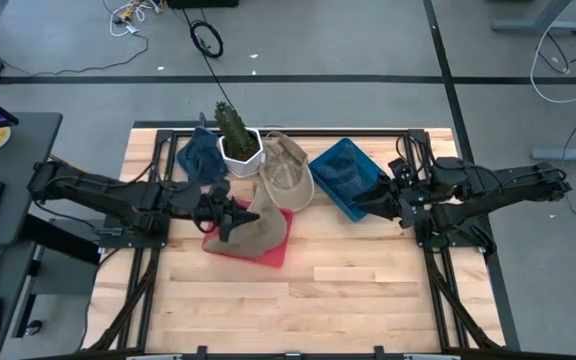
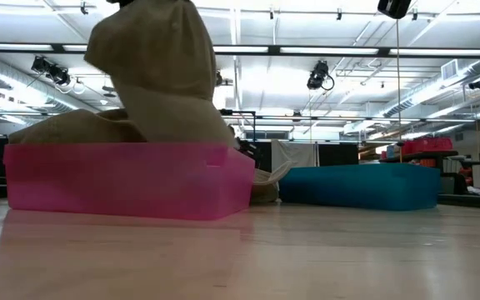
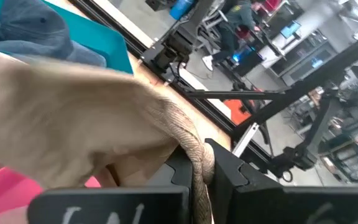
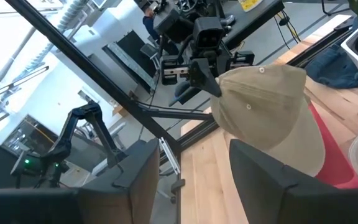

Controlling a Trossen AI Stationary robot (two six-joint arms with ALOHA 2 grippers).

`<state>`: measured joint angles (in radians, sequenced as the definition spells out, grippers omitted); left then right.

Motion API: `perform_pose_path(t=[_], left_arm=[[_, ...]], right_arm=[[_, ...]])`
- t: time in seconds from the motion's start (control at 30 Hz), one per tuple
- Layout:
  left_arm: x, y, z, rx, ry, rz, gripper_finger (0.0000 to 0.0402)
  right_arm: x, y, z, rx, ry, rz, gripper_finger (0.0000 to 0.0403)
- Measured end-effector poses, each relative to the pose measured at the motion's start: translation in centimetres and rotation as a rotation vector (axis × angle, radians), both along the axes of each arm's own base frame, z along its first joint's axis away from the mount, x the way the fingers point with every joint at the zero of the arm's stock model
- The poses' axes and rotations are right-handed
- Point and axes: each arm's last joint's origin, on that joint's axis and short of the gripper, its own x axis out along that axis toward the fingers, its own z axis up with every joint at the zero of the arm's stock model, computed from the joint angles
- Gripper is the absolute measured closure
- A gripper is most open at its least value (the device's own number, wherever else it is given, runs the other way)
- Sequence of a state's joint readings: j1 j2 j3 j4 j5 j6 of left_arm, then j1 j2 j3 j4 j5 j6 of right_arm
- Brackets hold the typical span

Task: Pick & Place hat
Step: Put the bottom brown cap into the red bin

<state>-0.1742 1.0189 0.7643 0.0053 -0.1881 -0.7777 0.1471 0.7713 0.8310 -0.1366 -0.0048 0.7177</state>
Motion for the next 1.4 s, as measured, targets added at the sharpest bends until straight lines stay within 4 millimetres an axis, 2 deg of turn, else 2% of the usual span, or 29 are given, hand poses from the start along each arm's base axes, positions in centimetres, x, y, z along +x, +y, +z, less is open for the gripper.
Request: perform_pose_path(t=[0.33,0.5,0.7,1.13,1.4], left_arm=[[-0.7,-1.6,-0.2,0.007,0.021,0.058,0.0378],[-1.1,-2.2,-1.0,0.002,0.103,0.068,0.0379],[-1.8,-2.4,-2.1,0.013,0.202,0.155,0.0377],[-2.1,-2.2,-1.8,0.050,0.164,0.295,0.0378],[-3.2,-2.7,-3.3,0.054,0.306,0.301,0.0377]], right_arm=[[0.4,0.1,-0.3,-0.002,0.018,0.001,0.0207],[0.8,0.1,-0.5,-0.001,0.032,0.003,0.0207],[1.0,0.2,-0.6,-0.002,0.039,0.003,0.0207],[1.0,0.2,-0.6,0.001,0.036,0.003,0.0207],[1.0,0.2,-0.6,-0.005,0.035,0.003,0.0207]])
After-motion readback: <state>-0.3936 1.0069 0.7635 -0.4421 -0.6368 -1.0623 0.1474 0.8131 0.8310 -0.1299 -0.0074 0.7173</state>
